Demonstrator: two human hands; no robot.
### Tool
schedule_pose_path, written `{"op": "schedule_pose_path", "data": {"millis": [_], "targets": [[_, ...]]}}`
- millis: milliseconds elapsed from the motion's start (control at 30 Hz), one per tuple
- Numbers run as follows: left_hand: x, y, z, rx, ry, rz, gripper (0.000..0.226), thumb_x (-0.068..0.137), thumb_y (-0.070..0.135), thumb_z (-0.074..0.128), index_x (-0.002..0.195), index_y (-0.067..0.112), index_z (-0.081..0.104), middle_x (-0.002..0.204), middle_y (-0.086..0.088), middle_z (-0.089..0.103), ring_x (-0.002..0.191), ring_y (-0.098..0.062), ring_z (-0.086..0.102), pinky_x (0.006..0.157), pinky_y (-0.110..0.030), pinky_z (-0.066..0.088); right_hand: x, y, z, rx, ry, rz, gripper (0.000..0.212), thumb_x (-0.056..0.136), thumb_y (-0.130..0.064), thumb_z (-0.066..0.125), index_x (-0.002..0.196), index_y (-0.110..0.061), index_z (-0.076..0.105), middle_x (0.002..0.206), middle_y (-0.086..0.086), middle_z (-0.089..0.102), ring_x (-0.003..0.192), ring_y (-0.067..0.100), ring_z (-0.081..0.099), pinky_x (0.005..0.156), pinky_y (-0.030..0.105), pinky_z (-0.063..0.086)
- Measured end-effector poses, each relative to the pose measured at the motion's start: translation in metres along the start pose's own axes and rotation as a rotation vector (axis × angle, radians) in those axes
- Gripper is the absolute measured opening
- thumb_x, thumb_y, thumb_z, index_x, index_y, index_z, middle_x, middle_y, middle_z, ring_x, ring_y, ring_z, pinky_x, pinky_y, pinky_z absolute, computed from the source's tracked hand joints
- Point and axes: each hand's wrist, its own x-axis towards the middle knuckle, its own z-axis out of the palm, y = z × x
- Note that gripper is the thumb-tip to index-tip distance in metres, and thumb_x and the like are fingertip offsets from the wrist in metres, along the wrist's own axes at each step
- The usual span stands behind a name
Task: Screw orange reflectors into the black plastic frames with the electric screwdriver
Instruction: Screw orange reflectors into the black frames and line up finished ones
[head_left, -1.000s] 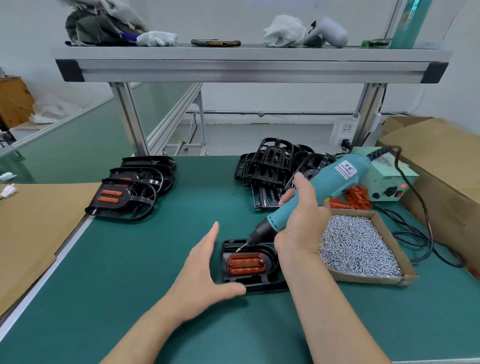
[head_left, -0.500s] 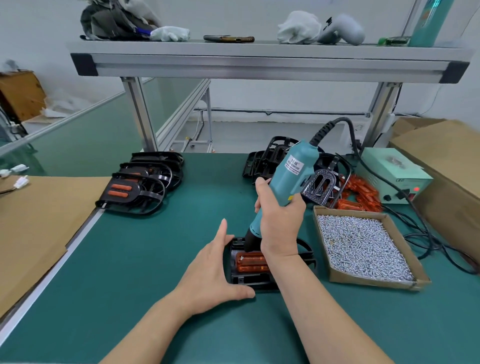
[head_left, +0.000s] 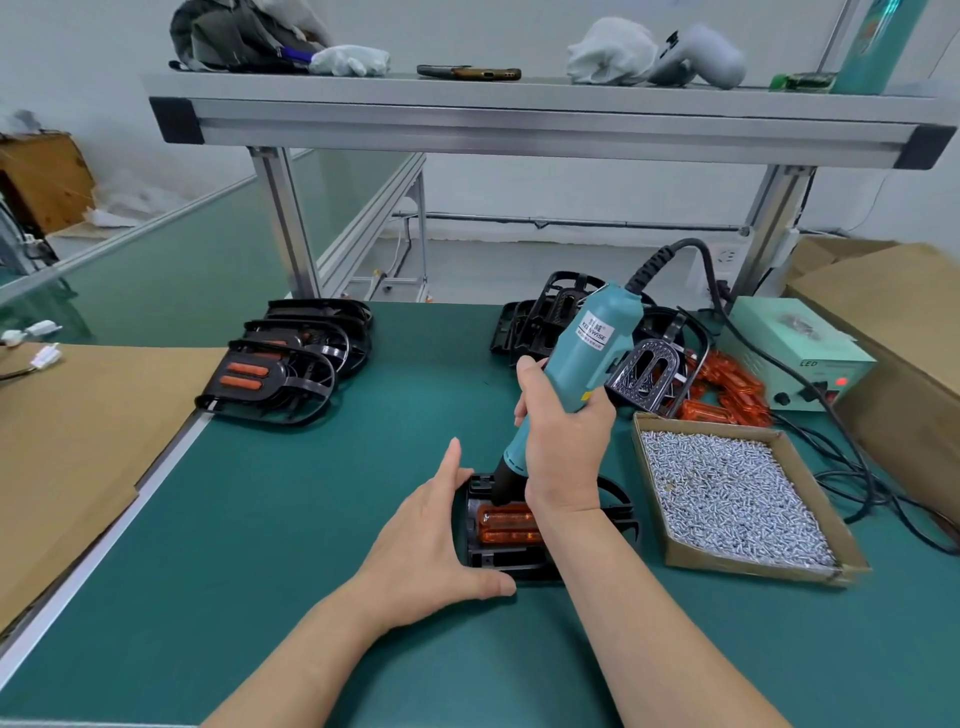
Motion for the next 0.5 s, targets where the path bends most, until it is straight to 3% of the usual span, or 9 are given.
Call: {"op": "schedule_pose_path", "data": {"millis": [200,333,500], "targets": [[-0.0002,0.0007,0.0001,0.003,0.003,0.004,0.146,0.046,0.074,0.077,0.151,0.045,-0.02,0.151,0.032,0.029,0.138,0.004,0.029,0.107,-0.021,0.032,-0.0015,0.0013,0.0024,-0.034,0.013,-0.004,0.021,0.079,-0.022,0.071,0.065,-0.023,0.055,0.059,0.005,0.048,0.056,0.021,0.043,0.055,0.028,0.041],[0.0005,0.0004,0.0001,0.008,0.017,0.022,0.146,0.047,0.074,0.078,0.151,0.044,-0.019,0.135,0.05,0.026,0.132,0.008,0.033,0.099,-0.015,0.031,-0.0009,0.0021,0.0004,-0.035,-0.004,-0.003,0.022,0.079,-0.019,0.069,0.068,-0.013,0.051,0.059,0.007,0.047,0.055,0.017,0.041,0.055,0.022,0.041],[0.0014,0.001,-0.0003,0.002,0.024,0.027,0.145,0.047,0.074,0.079,0.15,0.048,-0.02,0.147,0.033,0.034,0.135,0.004,0.036,0.108,-0.027,0.038,-0.0012,0.0064,0.0031,-0.034,-0.038,0.013,0.022,0.08,-0.016,0.068,0.07,-0.009,0.049,0.055,0.001,0.046,0.051,0.014,0.04,0.054,0.02,0.04]]}}
